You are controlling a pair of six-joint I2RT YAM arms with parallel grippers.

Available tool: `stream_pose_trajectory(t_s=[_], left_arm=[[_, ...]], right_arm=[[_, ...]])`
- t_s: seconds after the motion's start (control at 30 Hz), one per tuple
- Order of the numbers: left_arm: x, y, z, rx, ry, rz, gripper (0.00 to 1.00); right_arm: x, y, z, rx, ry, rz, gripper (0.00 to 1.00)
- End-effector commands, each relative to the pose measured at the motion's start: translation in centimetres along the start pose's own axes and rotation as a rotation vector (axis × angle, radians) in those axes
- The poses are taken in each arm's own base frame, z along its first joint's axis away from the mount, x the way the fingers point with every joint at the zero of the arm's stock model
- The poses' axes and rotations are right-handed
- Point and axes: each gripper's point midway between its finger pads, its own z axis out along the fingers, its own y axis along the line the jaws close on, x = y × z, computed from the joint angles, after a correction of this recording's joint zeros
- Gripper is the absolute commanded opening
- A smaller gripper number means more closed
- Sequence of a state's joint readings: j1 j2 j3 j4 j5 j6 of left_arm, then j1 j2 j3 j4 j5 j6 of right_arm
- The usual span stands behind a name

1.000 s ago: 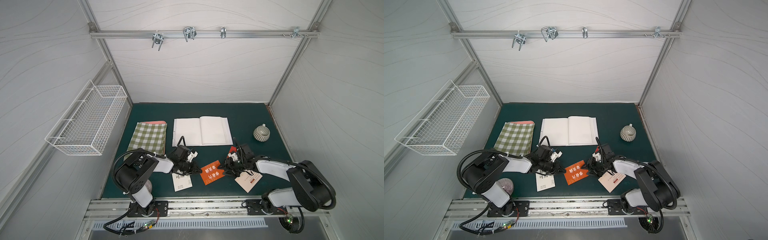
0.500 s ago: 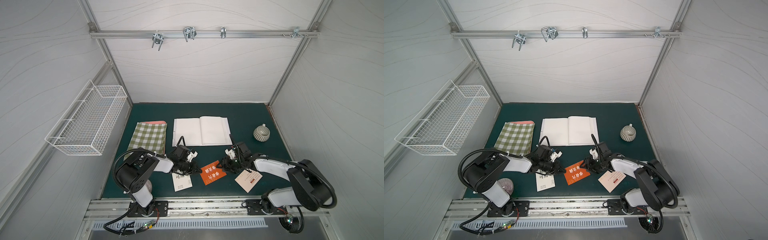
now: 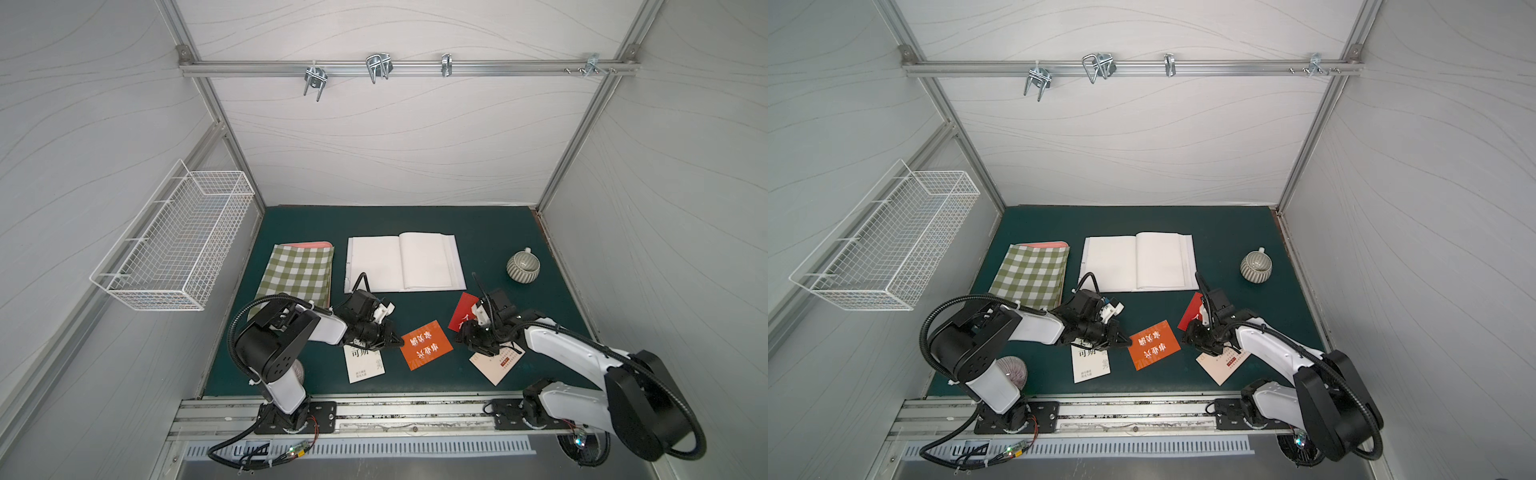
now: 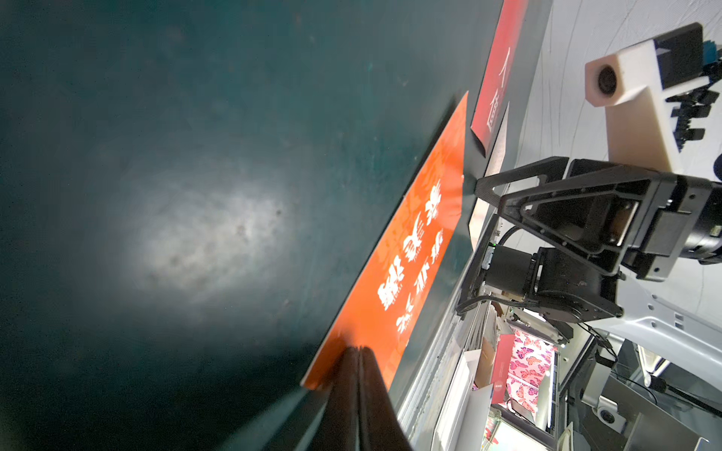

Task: Place the photos into the photo albums
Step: Pick up the photo at the center of the board.

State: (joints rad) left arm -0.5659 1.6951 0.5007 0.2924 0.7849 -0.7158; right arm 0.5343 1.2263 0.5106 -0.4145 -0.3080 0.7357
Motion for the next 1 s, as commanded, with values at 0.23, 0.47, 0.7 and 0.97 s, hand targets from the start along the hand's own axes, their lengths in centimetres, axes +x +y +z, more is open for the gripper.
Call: stream_pose_trajectory(t_s=[0.23, 0.47, 0.7, 0.97], left_arm=[[3.4, 8.6, -0.2, -0.306, 0.022, -0.211, 0.09], [3.2, 8.4, -0.3, -0.31, 0.021, -0.2, 0.08], [3.2, 8.6, -0.1, -0.31, 0.031, -0.215, 0.08], [3.1, 8.4, -0.7, -0.326, 0.011, -0.216, 0.08]], right_arm=[[1.1, 0.2, 4.9, 0.046, 0.125, -0.136, 0.59], [-0.9, 0.9, 5.4, -0.014, 0.133, -0.223, 0.59], [-1.2, 0.9, 5.3, -0.062, 0.138, -0.222, 0.58], [-2.2, -1.5, 3.0, 0.055, -0.031, -0.174, 0.58]])
